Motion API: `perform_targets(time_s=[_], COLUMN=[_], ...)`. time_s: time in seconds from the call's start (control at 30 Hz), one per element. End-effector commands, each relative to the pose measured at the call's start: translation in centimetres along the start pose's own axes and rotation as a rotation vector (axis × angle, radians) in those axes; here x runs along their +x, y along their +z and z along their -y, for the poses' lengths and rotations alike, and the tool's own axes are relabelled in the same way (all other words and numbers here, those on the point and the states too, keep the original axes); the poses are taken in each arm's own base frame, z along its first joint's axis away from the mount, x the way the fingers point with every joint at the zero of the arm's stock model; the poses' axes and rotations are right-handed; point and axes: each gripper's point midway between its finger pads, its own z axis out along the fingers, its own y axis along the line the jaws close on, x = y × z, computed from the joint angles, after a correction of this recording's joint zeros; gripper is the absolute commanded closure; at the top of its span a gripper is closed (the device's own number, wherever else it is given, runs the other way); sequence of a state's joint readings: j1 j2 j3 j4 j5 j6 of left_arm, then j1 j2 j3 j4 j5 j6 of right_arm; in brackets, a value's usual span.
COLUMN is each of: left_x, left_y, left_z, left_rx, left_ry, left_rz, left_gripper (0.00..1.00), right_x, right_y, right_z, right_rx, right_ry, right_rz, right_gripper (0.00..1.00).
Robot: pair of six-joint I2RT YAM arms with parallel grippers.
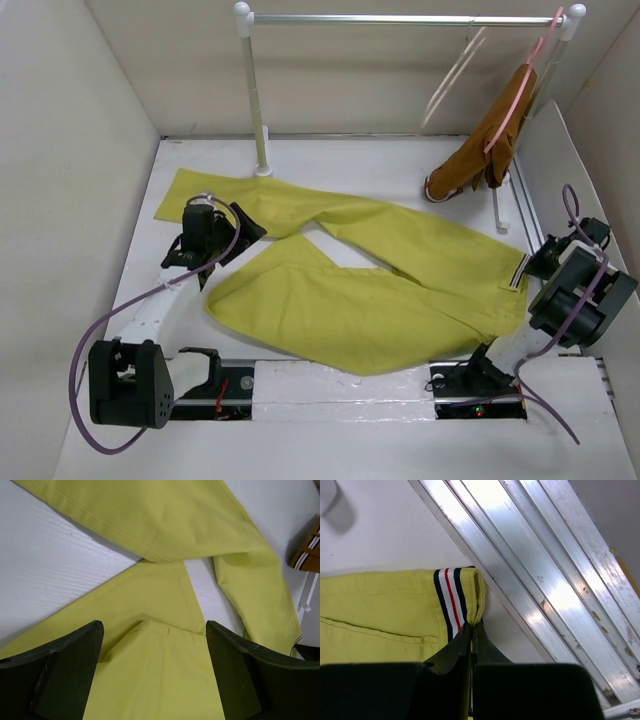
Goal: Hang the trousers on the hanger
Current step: Flatten out the trousers at the center of the board.
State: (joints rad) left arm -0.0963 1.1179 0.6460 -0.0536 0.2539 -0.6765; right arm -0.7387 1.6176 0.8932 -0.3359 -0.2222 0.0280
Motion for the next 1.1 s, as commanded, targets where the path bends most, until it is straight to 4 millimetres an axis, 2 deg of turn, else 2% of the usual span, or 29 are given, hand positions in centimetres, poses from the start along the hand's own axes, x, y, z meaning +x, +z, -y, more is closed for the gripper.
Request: perform_targets(time_s=[0.0,0.1,0.17,0.23,0.27,0.3,0.33,0.37,0.43,0.47,0.53,0.57,0.6,0.63,0.67,0.7,0.73,0.77,0.8,0.83,0.87,0.9,0.93,0.97,1.0,1.03,1.07], left_x=[-1.3,-1.9,-1.7,-1.3,-1.1,-1.1,-0.9,-0.8,-0.5,-0.4,0.5,1.1,1.6,2.7,3.2,3.5,3.9,4.1,4.1,4.2,4.1,4.5,4.4,4.5,3.9,3.4,3.6], left_y=[-1.3,-1.9,-2.1,-2.2,-2.3,-2.4,-2.6,-2.7,-3.1,-3.2,-3.3,-3.2,-3.0,-2.5,-2.3,-2.0,-1.2,-0.9,-0.5,0.3,0.8,1.1,1.7,2.1,2.9,3.2,3.5], left_z=[1.1,0.3,-0.5,-1.0,-1.2,-1.5,-2.1,-2.4,-3.3,-3.8,-4.5,-4.7,-5.0,-5.9,-6.3,-6.7,-7.5,-7.9,-8.2,-9.0,-8.2,-8.7,-8.1,-7.4,-5.9,-5.3,-4.1], left_rx=[0.004,-0.057,-0.102,-0.134,-0.148,-0.165,-0.196,-0.212,-0.259,-0.278,-0.297,-0.298,-0.302,-0.317,-0.329,-0.341,-0.362,-0.378,-0.386,-0.409,-0.376,-0.387,-0.362,-0.342,-0.281,-0.261,-0.222], left_ry=[0.088,0.092,0.094,0.097,0.100,0.104,0.108,0.126,0.138,0.149,0.132,0.112,0.098,0.081,0.063,0.043,0.037,0.035,0.042,0.070,0.086,0.108,0.143,0.177,0.253,0.276,0.316], left_rz=[0.015,0.037,0.024,-0.008,-0.021,-0.023,-0.038,-0.049,-0.062,-0.066,-0.091,-0.108,-0.124,-0.152,-0.163,-0.168,-0.178,-0.187,-0.187,-0.211,-0.237,-0.262,-0.288,-0.294,-0.281,-0.273,-0.282], left_gripper=[0.20,0.19,0.18,0.18,0.18,0.18,0.18,0.18,0.18,0.18,0.17,0.18,0.17,0.17,0.17,0.16,0.16,0.16,0.16,0.17,0.20,0.21,0.21,0.22,0.22,0.22,0.22], right_x=[-3.9,-7.5,-10.6,-12.5,-14.6,-15.2,-15.3,-16.4,-16.2,-15.1,-13.6,-13.4,-10.9,-9.7,-8.9,-7.4,-4.0,-1.8,-0.6,2.0,4.4,5.9,7.6,10.0,13.0,14.3,15.9], right_y=[-0.1,-0.9,-1.8,-1.7,-2.6,-2.7,-2.2,-3.2,-4.5,-4.7,-5.6,-8.0,-7.8,-8.7,-12.0,-12.8,-12.0,-13.1,-15.5,-15.2,-17.5,-18.0,-18.3,-17.7,-17.7,-18.2,-17.5], right_z=[-2.4,-3.7,-4.8,-6.3,-6.8,-7.0,-7.6,-7.3,-8.6,-8.9,-10.2,-12.2,-12.4,-13.0,-15.6,-16.5,-16.6,-19.2,-20.3,-20.6,-22.8,-23.6,-24.2,-24.7,-25.5,-26.2,-26.0], right_rx=[-0.081,-0.106,-0.126,-0.153,-0.140,-0.123,-0.108,-0.075,-0.054,-0.054,-0.115,-0.177,-0.183,-0.191,-0.250,-0.278,-0.292,-0.379,-0.442,-0.475,-0.590,-0.640,-0.686,-0.738,-0.798,-0.837,-0.830], right_ry=[-0.002,0.024,0.044,0.030,0.020,0.005,-0.017,-0.041,-0.082,-0.094,-0.102,-0.120,-0.125,-0.134,-0.179,-0.201,-0.219,-0.279,-0.315,-0.349,-0.433,-0.471,-0.505,-0.538,-0.609,-0.657,-0.698], right_rz=[0.124,0.219,0.289,0.323,0.352,0.343,0.319,0.326,0.326,0.302,0.289,0.342,0.315,0.324,0.408,0.416,0.370,0.377,0.433,0.401,0.418,0.415,0.402,0.361,0.304,0.284,0.246], right_gripper=[1.00,1.00,1.00,1.00,1.00,0.98,0.89,0.73,0.43,0.27,0.23,0.24,0.27,0.30,0.37,0.40,0.45,0.48,0.48,0.49,0.59,0.63,0.63,0.62,0.59,0.59,0.56])
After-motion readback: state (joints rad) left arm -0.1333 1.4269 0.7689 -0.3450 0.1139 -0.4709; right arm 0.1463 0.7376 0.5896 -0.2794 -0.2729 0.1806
